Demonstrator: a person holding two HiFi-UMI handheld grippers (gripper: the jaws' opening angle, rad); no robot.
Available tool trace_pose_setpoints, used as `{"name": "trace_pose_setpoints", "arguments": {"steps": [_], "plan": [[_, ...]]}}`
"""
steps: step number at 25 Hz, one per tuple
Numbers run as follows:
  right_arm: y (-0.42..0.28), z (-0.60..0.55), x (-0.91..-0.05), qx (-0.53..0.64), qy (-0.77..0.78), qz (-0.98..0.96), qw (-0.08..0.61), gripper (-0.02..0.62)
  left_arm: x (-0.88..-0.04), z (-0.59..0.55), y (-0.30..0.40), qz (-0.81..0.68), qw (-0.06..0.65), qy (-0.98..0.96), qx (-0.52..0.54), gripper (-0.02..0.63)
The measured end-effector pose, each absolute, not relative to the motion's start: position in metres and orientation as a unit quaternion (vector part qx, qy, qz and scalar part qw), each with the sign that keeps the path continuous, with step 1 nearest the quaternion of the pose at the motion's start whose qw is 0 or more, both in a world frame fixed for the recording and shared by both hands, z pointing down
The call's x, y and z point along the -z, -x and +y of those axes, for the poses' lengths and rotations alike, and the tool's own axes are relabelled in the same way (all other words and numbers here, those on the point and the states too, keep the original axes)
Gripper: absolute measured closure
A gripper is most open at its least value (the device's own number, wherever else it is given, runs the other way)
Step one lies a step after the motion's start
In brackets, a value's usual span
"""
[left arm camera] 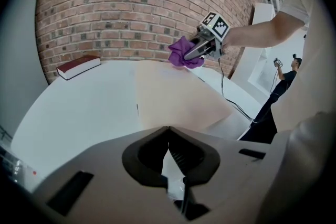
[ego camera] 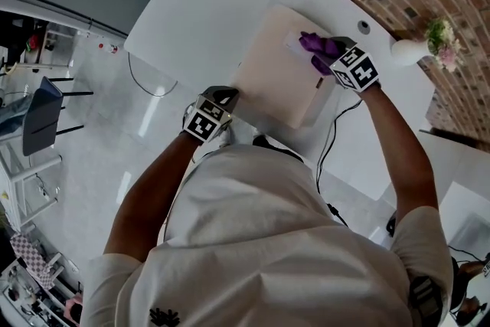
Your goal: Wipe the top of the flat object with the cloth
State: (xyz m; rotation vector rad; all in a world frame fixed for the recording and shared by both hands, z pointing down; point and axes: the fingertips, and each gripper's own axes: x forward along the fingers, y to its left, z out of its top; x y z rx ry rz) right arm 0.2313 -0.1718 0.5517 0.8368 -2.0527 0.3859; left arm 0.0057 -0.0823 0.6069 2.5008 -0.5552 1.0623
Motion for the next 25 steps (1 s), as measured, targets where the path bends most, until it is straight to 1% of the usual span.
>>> {"name": "trace_pose_setpoints", "arguments": {"steps": [8,14,19,25], "plan": [[-0.150,-0.058,-0.560,-0.176,-0.233,-0.859,0.421,0.469,-0.608,-0.080,-0.006,-0.193,0.175,-0.889,-0.376,0.581],[-0.110,0.004,-0.569,-0.206,-0.182,-0.869,0.411,0.469,-0.608,-0.079,-0.005,-0.191,0.173,-0.890,-0.376,0.581],[-0.096,0.029,-0.583,-0.218,-0.150,-0.869,0.419,0.469,-0.608,-0.079,-0.005,-0.188,0.173,-0.891,-0.375,0.581],[-0.108,0.018,-0.592,-0.209,-0.156,-0.865,0.428,0.469,-0.609,-0.078,-0.005,-0.188,0.172,-0.892,-0.375,0.581]]}}
